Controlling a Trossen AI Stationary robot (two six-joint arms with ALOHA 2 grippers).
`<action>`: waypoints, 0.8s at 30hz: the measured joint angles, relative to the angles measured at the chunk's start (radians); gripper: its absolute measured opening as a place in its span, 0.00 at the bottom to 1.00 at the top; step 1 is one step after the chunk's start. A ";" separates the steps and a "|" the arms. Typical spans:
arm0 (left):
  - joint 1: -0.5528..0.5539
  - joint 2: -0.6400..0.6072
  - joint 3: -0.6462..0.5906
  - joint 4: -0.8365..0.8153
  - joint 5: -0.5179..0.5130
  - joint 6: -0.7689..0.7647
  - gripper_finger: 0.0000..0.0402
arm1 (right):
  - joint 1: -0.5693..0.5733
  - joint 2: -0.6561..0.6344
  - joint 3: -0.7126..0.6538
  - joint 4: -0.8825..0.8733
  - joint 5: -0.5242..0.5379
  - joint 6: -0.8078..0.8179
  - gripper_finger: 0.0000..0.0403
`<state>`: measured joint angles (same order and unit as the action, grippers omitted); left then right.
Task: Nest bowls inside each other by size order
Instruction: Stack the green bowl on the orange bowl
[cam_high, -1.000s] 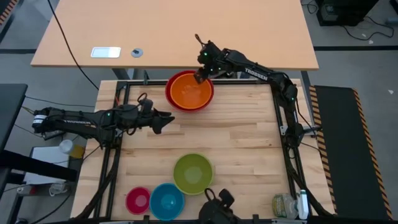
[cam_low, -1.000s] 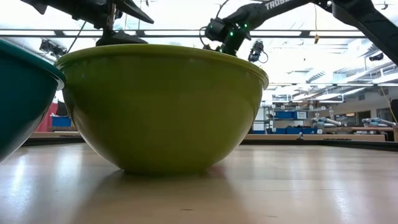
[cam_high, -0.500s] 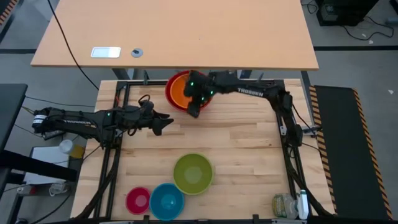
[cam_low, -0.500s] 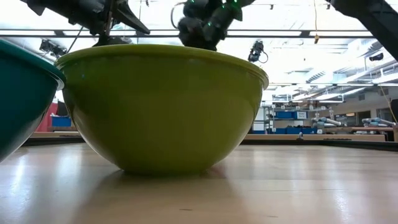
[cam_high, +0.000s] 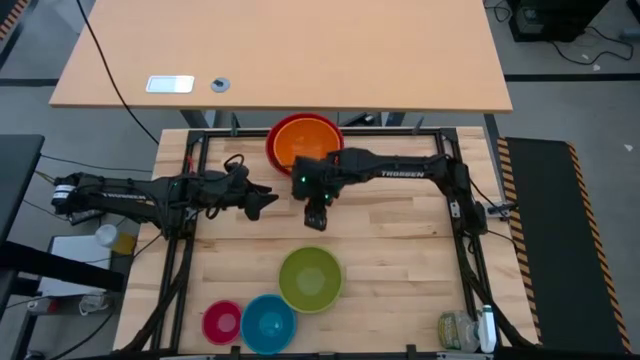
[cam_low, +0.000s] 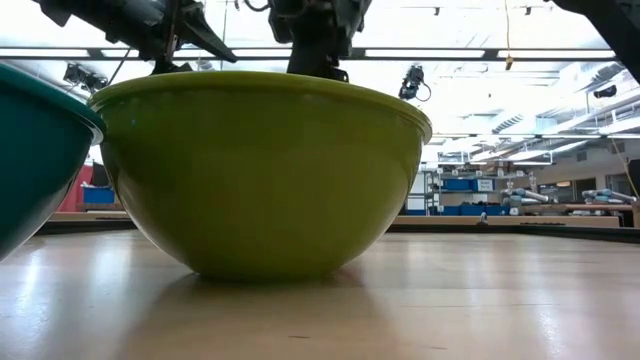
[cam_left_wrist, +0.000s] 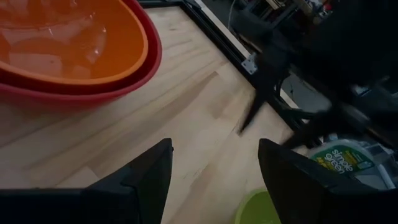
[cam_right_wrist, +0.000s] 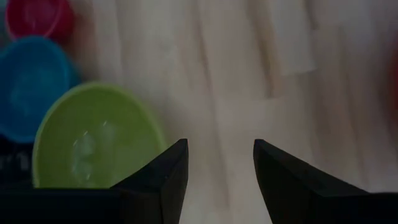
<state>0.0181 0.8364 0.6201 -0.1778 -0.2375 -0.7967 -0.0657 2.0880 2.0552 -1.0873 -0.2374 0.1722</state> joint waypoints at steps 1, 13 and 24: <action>0.004 0.000 0.000 0.000 0.000 0.000 0.60 | 0.011 0.000 -0.005 -0.002 0.000 -0.001 0.47; 0.065 0.000 0.000 0.001 0.042 0.000 0.60 | 0.092 0.001 -0.099 -0.084 -0.053 -0.068 0.47; 0.089 0.000 0.000 0.009 0.038 0.038 0.60 | 0.114 0.002 -0.173 -0.033 -0.018 0.002 0.56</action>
<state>0.1069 0.8364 0.6201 -0.1689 -0.1997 -0.7583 0.0480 2.0895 1.8820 -1.1204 -0.2558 0.1747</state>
